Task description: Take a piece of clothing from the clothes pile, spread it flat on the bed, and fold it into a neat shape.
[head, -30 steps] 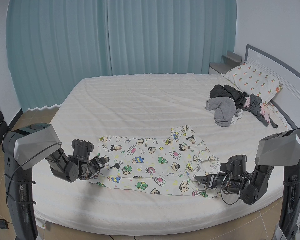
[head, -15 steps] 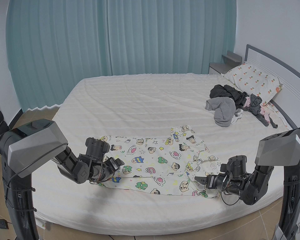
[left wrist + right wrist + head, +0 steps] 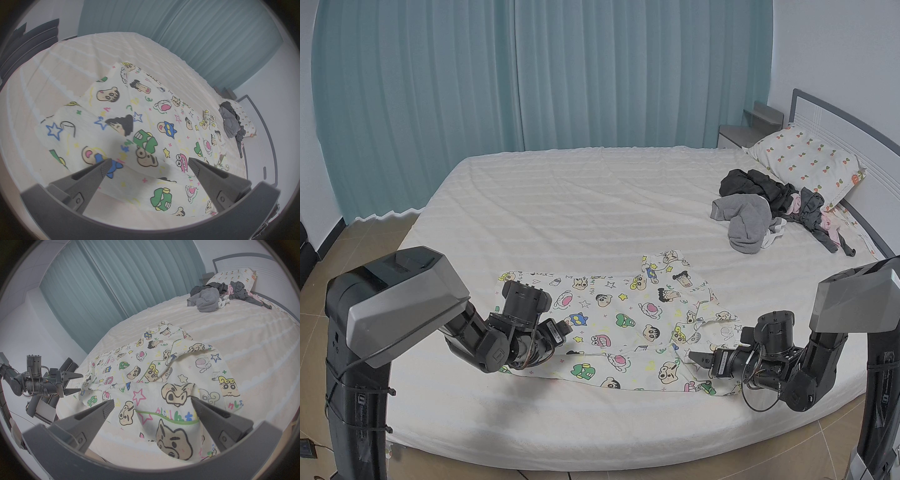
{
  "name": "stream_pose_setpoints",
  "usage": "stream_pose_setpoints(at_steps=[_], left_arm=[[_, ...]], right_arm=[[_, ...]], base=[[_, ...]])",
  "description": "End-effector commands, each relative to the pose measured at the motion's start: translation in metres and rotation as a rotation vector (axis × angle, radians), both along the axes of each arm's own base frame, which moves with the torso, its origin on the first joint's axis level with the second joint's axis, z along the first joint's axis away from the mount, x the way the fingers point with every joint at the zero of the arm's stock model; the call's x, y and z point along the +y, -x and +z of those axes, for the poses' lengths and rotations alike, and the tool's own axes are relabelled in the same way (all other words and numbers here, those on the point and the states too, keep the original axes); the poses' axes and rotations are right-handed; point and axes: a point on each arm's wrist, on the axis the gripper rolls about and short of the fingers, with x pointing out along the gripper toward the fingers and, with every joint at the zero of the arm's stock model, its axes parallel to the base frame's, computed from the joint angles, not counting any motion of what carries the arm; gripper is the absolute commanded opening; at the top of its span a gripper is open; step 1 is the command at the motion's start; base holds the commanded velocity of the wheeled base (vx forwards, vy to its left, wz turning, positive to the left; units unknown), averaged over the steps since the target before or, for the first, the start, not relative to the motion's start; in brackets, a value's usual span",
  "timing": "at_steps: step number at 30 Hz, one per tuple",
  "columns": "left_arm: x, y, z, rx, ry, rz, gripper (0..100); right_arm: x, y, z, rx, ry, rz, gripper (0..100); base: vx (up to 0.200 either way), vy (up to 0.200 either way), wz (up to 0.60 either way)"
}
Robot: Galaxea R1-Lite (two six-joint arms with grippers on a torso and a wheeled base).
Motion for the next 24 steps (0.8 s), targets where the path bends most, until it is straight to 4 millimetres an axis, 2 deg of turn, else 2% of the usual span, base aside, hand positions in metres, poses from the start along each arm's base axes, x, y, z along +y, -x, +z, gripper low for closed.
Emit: stream_pose_setpoints(at_steps=[1, 10, 14, 20, 24], left_arm=[[-0.012, 0.001, -0.011, 0.008, -0.024, -0.043, 100], [-0.019, -0.004, -0.02, -0.014, -0.081, -0.069, 100], [-0.021, -0.021, -0.039, -0.048, -0.17, -0.05, 100], [-0.017, -0.032, -0.034, -0.086, -0.169, -0.007, 100], [-0.009, -0.041, -0.021, -0.136, -0.148, 0.024, 100]], right_arm=[[0.0, 0.003, -0.002, 0.009, 0.003, 0.004, 100], [0.0, 0.003, -0.002, 0.009, 0.004, 0.002, 100], [0.0, 0.003, -0.002, 0.009, 0.004, 0.002, 100], [0.0, 0.003, -0.002, 0.009, 0.004, 0.002, 100], [0.0, 0.003, -0.002, 0.01, 0.004, 0.002, 100]], base=[[0.0, 0.0, 0.0], [0.0, 0.0, 0.0], [0.0, 0.0, 0.0], [0.0, 0.0, 0.0], [0.0, 0.0, 0.0]])
